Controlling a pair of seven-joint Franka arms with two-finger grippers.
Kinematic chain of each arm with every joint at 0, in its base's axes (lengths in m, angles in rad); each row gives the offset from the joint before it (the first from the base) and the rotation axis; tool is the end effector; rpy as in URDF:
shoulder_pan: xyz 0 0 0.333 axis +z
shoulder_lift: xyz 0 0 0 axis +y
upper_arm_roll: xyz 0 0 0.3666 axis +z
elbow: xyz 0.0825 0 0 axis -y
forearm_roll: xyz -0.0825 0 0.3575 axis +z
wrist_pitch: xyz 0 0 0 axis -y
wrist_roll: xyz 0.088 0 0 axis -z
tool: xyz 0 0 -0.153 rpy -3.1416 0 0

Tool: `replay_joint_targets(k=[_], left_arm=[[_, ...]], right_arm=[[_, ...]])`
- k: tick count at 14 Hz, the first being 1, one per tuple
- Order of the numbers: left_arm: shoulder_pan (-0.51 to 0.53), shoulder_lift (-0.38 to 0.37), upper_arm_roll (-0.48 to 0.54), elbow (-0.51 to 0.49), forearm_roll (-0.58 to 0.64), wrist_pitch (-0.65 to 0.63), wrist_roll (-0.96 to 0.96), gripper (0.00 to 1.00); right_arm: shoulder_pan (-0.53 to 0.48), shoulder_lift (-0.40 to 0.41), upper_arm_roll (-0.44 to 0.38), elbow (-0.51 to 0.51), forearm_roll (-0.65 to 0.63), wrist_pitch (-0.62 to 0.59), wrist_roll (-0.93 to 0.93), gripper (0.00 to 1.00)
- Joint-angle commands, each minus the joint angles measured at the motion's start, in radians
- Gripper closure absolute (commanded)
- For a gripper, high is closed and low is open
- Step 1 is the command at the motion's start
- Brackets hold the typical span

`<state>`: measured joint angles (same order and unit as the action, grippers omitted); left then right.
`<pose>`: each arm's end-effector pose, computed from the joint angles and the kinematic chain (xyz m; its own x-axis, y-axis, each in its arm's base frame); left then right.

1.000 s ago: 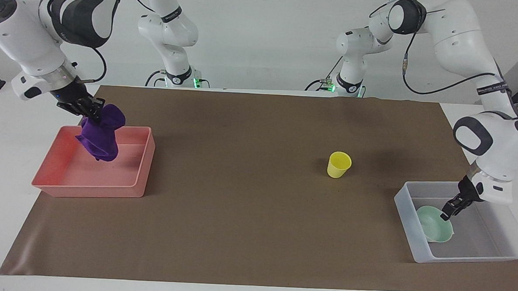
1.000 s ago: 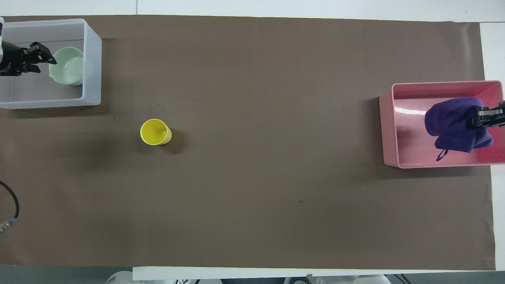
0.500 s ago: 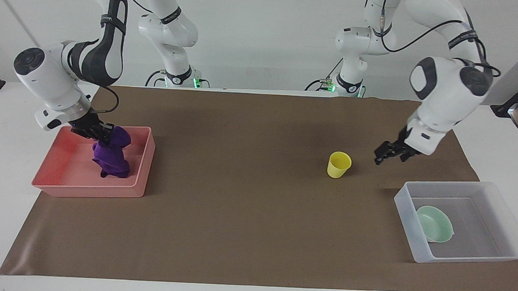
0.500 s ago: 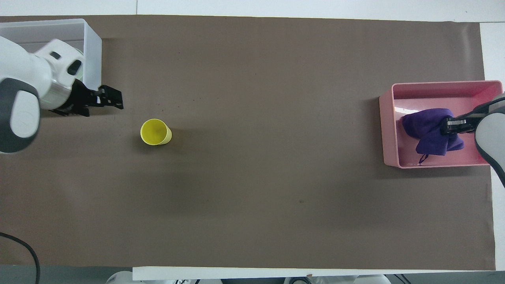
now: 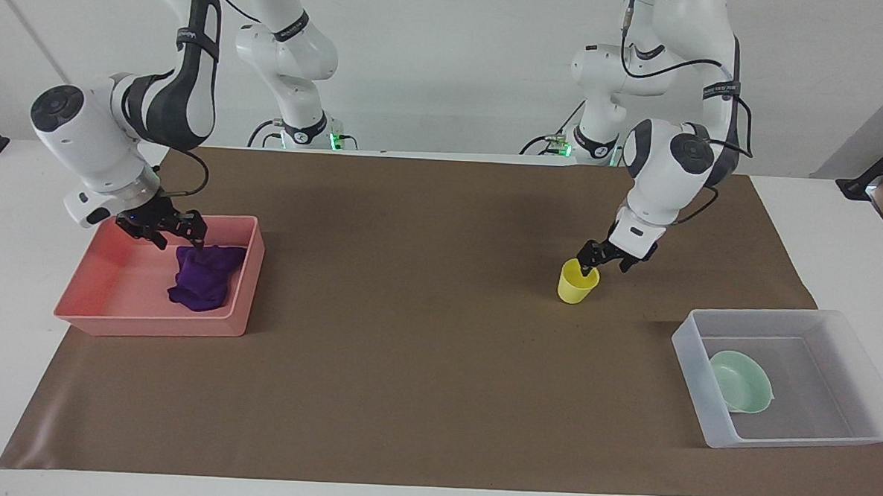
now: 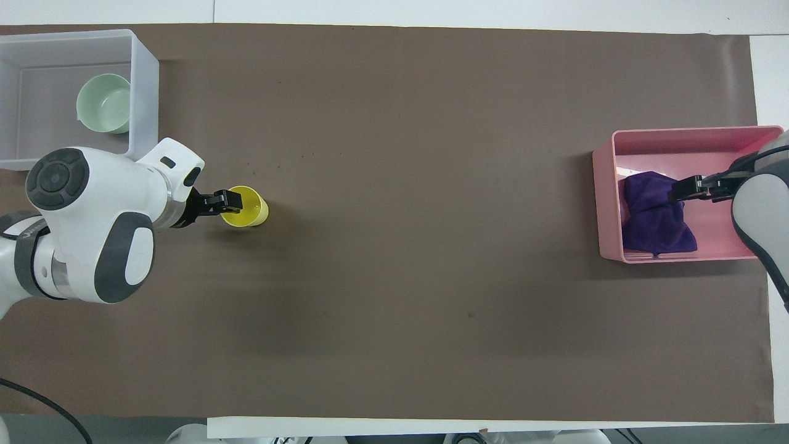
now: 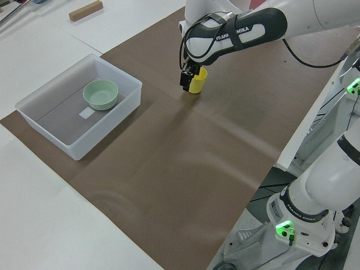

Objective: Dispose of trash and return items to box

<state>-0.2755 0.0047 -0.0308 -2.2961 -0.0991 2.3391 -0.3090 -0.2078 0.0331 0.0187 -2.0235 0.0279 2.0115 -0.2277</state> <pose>0.4749 -0.1552 0.3729 0.9974 0.0706 0.0116 0.0695 -0.9943 0.0812 0.5213 -0.0970 0.4459 0.9989 0.0268 -0.0384 0.0254 -0.9991 -0.0348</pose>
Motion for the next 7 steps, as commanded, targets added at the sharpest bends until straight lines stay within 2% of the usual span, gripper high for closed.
replay_joint_targets(k=[1,4,7], left_arm=[[-0.033,-0.023,0.015,-0.036,0.009,0.036,-0.019,0.99],[-0.024,-0.018,0.017,-0.02,0.009,0.026,-0.013,1.0],[-0.016,0.0,0.02,0.116,0.009,-0.093,-0.022,1.0]], right_arm=[[0.073,-0.004,0.007,0.087,0.009,-0.098,0.068,0.01],[0.159,0.011,0.007,0.239,-0.006,-0.272,0.093,0.01],[0.165,-0.002,0.007,0.305,-0.013,-0.391,0.094,0.01]])
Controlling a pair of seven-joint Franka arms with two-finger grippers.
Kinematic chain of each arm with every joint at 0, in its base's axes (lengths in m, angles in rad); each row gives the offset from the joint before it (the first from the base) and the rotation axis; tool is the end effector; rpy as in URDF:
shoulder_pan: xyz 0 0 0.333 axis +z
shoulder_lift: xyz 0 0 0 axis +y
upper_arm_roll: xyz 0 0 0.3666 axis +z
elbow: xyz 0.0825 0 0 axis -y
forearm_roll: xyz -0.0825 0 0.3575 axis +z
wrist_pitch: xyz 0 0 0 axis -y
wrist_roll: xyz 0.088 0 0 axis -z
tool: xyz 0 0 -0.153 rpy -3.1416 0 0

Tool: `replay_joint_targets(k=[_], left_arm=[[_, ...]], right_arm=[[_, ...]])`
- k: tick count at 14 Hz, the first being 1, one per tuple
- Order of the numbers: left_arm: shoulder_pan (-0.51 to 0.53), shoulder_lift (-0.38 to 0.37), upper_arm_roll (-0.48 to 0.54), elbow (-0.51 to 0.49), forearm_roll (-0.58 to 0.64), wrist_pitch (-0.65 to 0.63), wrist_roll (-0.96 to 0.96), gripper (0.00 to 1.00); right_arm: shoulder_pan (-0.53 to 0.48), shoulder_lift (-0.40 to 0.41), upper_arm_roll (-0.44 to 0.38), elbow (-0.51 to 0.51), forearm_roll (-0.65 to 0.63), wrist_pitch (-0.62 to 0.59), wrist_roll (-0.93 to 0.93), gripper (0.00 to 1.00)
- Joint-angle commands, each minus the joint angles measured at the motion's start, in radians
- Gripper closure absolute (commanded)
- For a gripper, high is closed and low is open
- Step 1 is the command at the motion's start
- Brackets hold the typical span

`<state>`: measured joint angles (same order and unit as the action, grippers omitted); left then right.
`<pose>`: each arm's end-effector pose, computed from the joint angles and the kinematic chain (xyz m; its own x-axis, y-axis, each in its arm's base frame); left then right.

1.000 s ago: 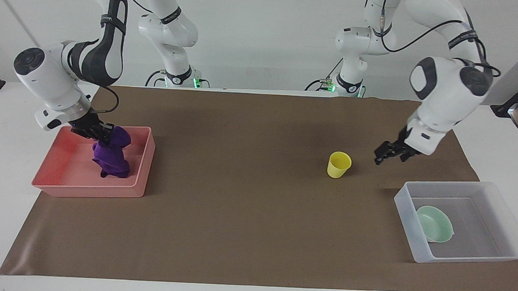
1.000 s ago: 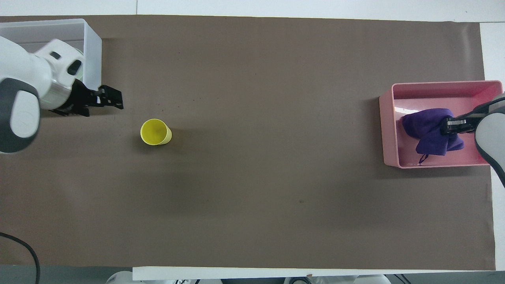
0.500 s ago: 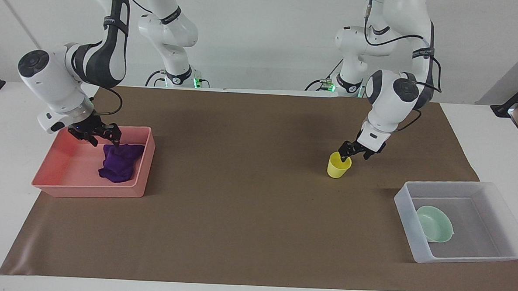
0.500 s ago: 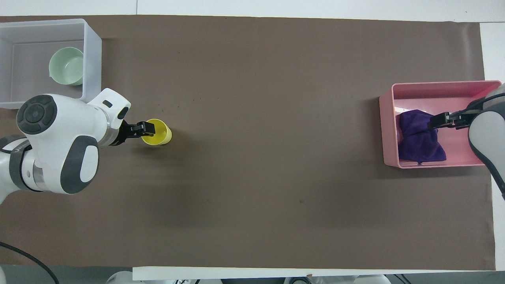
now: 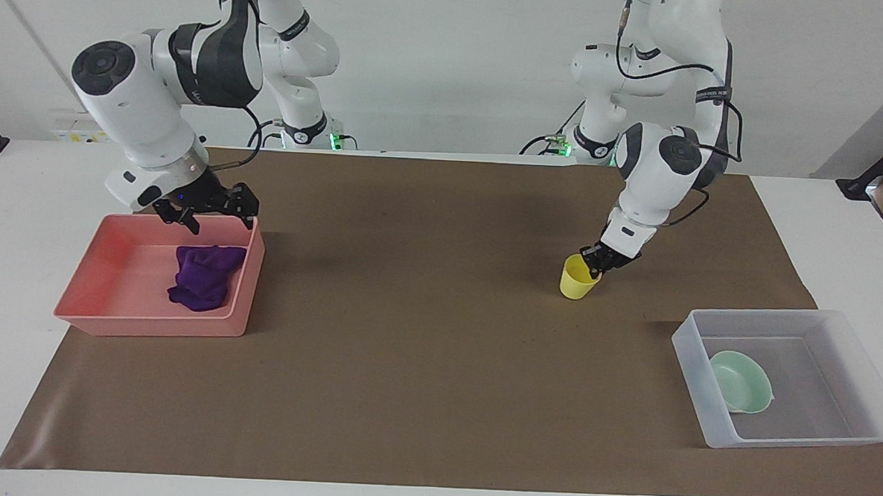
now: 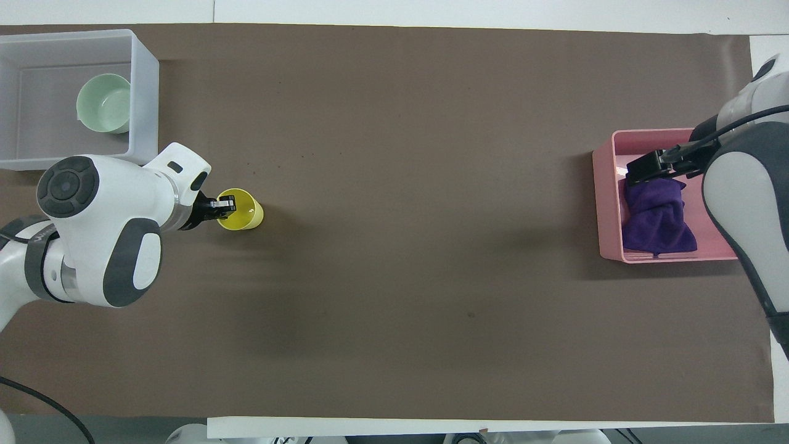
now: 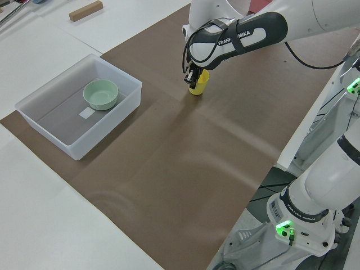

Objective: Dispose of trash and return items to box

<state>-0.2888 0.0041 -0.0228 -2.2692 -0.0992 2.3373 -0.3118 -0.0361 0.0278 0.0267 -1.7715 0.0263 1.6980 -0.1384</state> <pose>0.4820 -0.1604 0.3844 0.9970 0.0683 0.0352 0.0648 -0.9938 0.0909 0.5316 -0.0015 0.5355 0.9874 0.1254 -0.0966 0.1220 -0.9917 -0.0401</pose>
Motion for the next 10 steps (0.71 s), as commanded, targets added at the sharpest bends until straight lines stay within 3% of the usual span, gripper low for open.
replay_joint_targets(k=[1,3,5,7,10], left_arm=[[0.025,-0.007,0.012,0.158,0.009,-0.166,-0.018,1.0],[0.094,0.007,0.014,0.319,0.007,-0.287,-0.023,1.0],[0.196,0.077,0.021,0.471,0.025,-0.355,-0.042,1.0],[0.314,0.167,0.024,0.583,0.067,-0.32,-0.033,1.0],[0.341,0.322,0.027,0.625,0.096,-0.146,-0.03,1.0]], right_arm=[[-0.008,0.003,0.001,0.094,-0.035,-0.131,0.006,0.01],[-0.008,-0.008,0.002,0.139,-0.074,-0.214,0.006,0.01],[-0.008,-0.06,0.001,0.115,-0.072,-0.26,0.006,0.01],[-0.005,-0.107,0.001,0.084,-0.071,-0.291,-0.003,0.01],[-0.007,-0.134,0.001,0.076,-0.06,-0.345,-0.004,0.0]])
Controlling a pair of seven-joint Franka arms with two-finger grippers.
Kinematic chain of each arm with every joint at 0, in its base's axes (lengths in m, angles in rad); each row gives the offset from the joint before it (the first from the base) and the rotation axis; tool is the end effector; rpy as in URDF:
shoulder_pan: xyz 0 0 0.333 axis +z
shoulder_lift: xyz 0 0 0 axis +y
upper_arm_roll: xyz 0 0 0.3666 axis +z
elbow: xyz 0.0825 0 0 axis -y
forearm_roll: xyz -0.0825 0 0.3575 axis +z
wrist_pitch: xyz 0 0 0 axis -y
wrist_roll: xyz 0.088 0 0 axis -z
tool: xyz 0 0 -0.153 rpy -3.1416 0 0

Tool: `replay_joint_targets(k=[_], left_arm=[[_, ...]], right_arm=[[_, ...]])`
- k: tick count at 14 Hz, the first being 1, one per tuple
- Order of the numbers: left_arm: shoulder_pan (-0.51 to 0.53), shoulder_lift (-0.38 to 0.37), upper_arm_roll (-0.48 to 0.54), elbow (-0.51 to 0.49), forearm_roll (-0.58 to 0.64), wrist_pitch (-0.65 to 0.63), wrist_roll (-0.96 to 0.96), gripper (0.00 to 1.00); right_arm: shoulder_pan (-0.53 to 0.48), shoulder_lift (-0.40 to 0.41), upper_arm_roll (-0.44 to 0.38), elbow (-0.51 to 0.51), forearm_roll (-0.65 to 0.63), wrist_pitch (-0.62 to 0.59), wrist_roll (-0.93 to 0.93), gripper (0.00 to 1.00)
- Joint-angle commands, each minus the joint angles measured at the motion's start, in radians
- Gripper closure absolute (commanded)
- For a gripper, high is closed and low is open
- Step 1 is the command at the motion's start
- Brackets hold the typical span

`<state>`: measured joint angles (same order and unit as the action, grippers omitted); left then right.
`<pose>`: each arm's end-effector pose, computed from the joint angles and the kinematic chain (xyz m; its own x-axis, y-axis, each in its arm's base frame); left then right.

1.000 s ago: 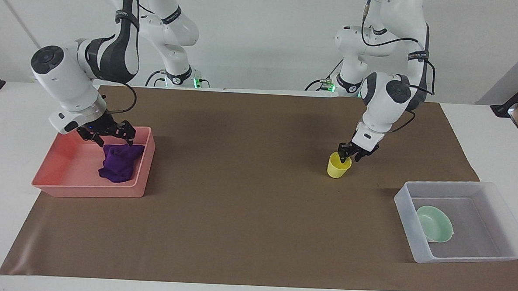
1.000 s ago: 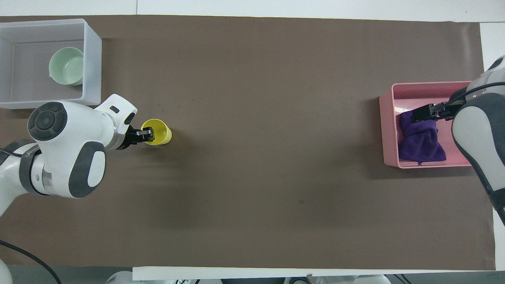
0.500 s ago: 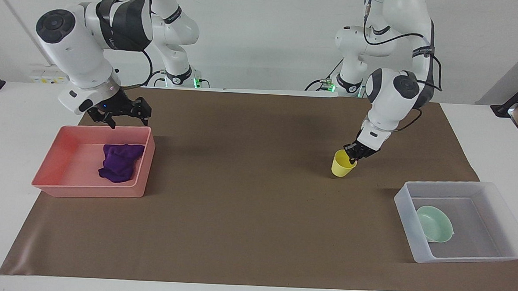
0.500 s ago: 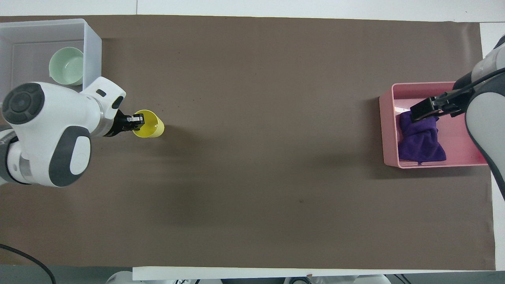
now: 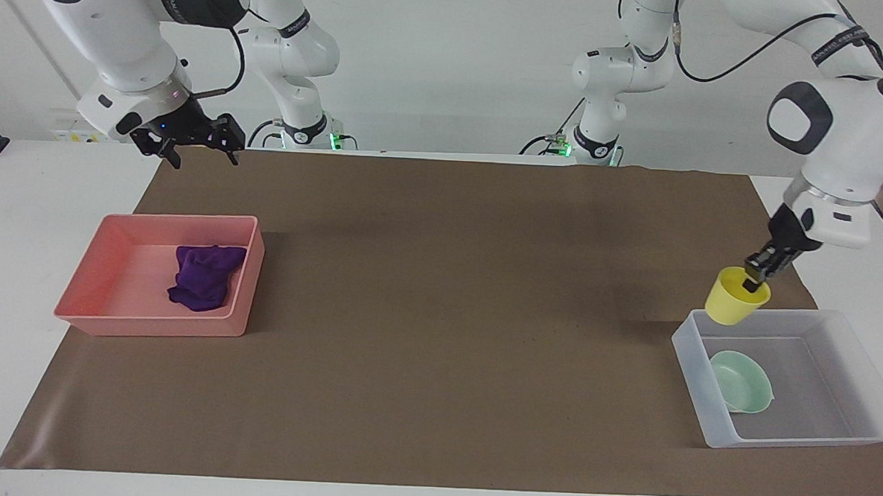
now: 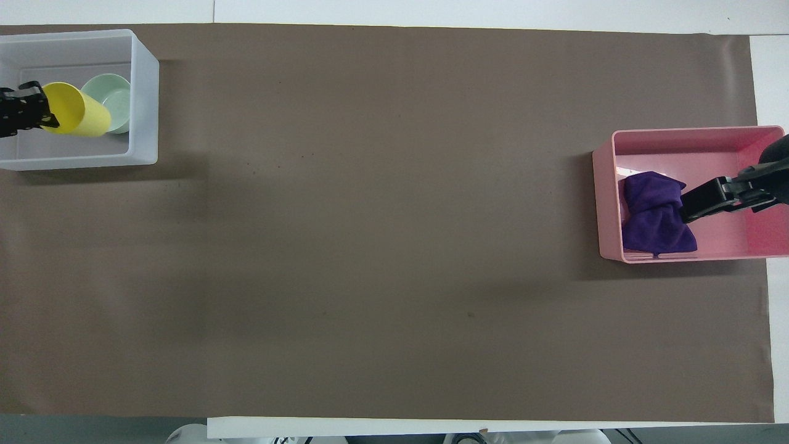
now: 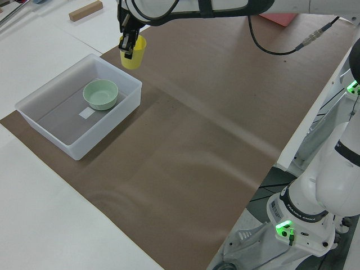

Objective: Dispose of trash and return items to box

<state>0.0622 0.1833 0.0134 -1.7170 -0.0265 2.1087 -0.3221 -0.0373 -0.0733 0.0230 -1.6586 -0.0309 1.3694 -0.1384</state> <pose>0.6291 0.0448 0.5094 0.8979 0.3976 0.1890 0.3880 -0.9175 0.0869 0.4672 -0.0114 0.6137 0.9692 0.1175 -0.2166 0.1210 -0.9927 0.0027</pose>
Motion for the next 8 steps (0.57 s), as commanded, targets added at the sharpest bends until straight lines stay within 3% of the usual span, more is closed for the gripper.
replay_joint_targets(k=[1,6,7,8], left_arm=[[0.005,0.181,-0.007,0.073,0.025,0.114,-0.02,1.0],[0.013,0.243,-0.009,0.046,0.027,0.169,-0.015,1.0],[0.011,0.243,-0.009,0.054,0.028,0.154,-0.014,0.74],[0.007,0.242,-0.009,0.057,0.028,0.152,-0.014,0.05]], right_arm=[[-0.006,-0.034,0.005,-0.036,-0.001,-0.019,-0.003,0.0],[-0.009,-0.034,0.003,-0.035,0.002,-0.021,0.0,0.01],[-0.009,-0.033,0.003,-0.033,0.005,-0.009,0.005,0.02],[-0.012,-0.031,0.003,-0.029,0.023,0.003,0.006,0.04]])
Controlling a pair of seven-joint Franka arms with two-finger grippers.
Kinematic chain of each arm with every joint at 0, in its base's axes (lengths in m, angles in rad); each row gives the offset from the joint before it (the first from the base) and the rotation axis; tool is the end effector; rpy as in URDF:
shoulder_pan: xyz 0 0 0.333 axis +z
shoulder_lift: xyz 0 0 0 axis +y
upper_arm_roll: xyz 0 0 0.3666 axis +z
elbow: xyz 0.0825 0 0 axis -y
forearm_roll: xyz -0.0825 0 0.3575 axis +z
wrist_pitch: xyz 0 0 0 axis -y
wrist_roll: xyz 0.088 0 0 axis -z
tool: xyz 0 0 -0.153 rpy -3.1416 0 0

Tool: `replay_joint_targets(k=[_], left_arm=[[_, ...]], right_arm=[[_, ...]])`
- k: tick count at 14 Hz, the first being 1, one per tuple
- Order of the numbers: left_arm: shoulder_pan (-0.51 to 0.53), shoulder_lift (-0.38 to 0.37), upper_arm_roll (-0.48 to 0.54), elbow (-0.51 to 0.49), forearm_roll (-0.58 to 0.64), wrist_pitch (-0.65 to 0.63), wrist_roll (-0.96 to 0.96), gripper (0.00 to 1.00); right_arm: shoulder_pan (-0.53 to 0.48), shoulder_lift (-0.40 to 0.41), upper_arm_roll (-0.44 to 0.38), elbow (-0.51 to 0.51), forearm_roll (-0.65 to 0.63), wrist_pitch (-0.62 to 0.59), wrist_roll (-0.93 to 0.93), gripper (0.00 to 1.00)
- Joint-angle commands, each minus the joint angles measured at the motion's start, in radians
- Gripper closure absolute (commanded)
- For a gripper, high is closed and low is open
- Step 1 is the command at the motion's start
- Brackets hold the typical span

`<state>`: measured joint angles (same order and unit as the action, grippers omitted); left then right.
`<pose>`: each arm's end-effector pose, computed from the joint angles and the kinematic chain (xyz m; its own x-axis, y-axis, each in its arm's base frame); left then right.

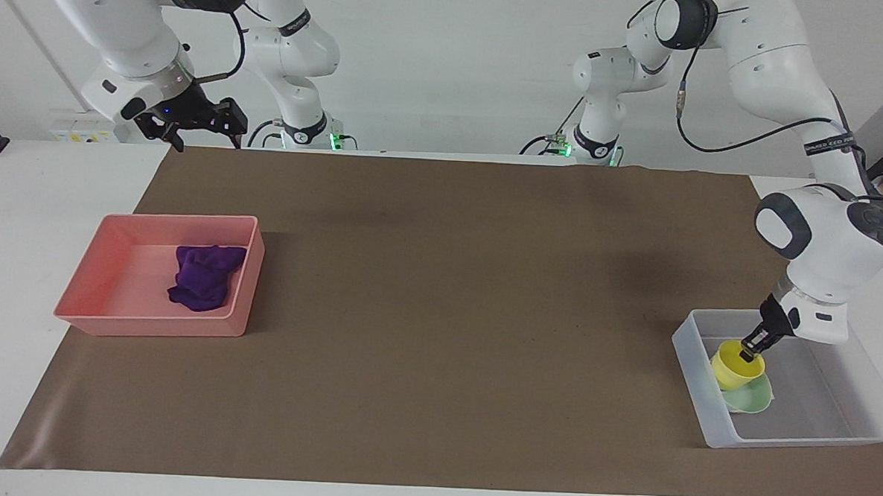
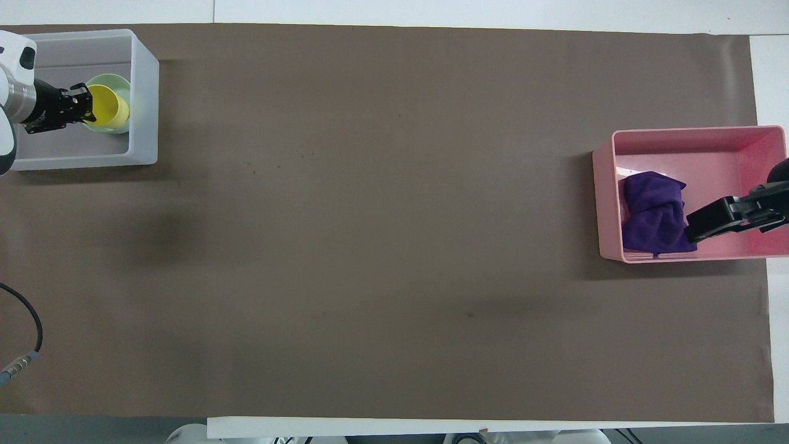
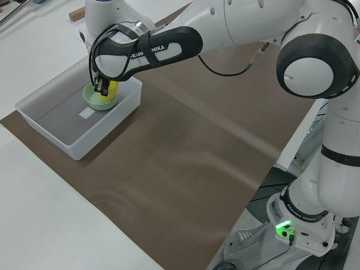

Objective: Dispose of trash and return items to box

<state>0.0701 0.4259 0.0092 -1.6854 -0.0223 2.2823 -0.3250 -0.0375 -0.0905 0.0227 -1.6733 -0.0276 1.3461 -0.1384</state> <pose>0.6863 0.0525 0.3838 0.9012 0.4043 0.1563 0.3984 -0.9146 0.0688 0.4571 -0.0109 0.6145 0.9646 0.1170 -0.2363 0.1197 -0.9928 -0.0030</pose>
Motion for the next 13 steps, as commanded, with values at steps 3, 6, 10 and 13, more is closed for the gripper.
replay_joint_targets(k=[3,6,10,13], left_arm=[[-0.004,-0.074,-0.005,0.032,0.021,-0.13,-0.011,0.0],[-0.038,-0.224,-0.015,0.029,0.021,-0.384,-0.013,0.0],[-0.119,-0.508,-0.025,-0.095,0.021,-0.596,0.044,0.0],[-0.154,-0.624,-0.026,-0.114,0.022,-0.69,0.188,0.0]], right_arm=[[-0.018,-0.014,0.003,-0.016,0.074,0.039,0.008,0.01],[-0.019,-0.011,0.003,-0.016,0.077,0.076,0.005,0.01],[-0.019,-0.011,0.002,-0.017,0.077,0.076,-0.003,0.01],[-0.021,-0.012,0.0,-0.019,0.077,0.076,0.002,0.01]])
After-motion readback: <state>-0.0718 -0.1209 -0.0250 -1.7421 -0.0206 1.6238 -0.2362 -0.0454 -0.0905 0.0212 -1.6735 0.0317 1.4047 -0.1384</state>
